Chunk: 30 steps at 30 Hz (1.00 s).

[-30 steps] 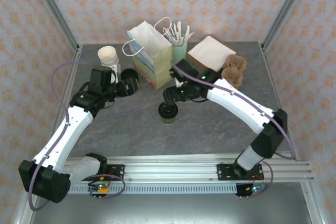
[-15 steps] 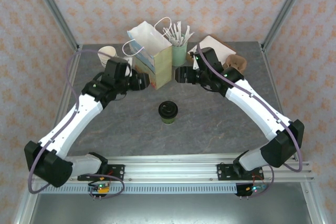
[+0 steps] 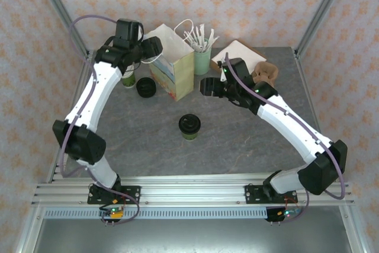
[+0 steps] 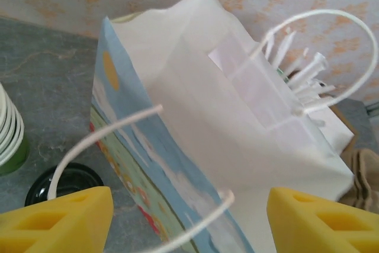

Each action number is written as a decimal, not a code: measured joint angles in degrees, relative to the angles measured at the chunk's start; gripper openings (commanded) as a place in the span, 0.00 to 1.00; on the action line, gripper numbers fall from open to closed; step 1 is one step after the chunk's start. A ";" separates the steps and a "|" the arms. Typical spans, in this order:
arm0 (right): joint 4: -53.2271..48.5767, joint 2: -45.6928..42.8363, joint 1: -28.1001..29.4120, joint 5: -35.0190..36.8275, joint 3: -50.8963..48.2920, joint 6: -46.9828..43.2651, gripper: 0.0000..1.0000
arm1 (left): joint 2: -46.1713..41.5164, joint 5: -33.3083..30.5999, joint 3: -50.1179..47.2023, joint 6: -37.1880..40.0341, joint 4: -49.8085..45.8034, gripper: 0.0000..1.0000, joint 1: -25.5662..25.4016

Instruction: Pack the takeout coffee

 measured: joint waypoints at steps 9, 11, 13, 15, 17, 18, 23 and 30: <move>0.00 -1.75 0.00 0.92 -1.90 -0.63 0.81 | 12.79 -0.57 11.34 -0.94 -5.18 0.44 0.00; -0.02 -1.86 0.00 1.18 -2.58 -0.63 0.81 | 13.92 -0.22 11.41 -1.25 -5.38 0.35 0.00; -0.04 -1.90 0.00 1.55 -3.06 -0.63 0.81 | 14.56 0.35 11.43 -1.81 -5.57 0.26 -0.04; -0.07 -1.92 0.00 1.81 -3.15 -0.63 0.81 | 14.60 1.07 11.58 -2.10 -5.70 0.19 -0.15; -0.13 -2.12 0.00 2.34 -3.17 -0.72 0.81 | 14.56 1.64 11.80 -2.32 -5.68 0.14 -0.31; -0.35 -2.27 0.00 2.73 -3.17 -0.94 0.82 | 14.45 1.95 11.80 -2.36 -5.68 0.13 -0.52; -3.19 -2.84 0.00 5.42 -3.17 -2.36 0.82 | 9.70 4.24 4.85 -3.89 -3.61 0.11 -2.86; -6.32 -3.26 -2.16 7.76 -3.13 -3.26 0.82 | 1.07 7.08 -5.92 -9.46 1.79 0.10 -8.74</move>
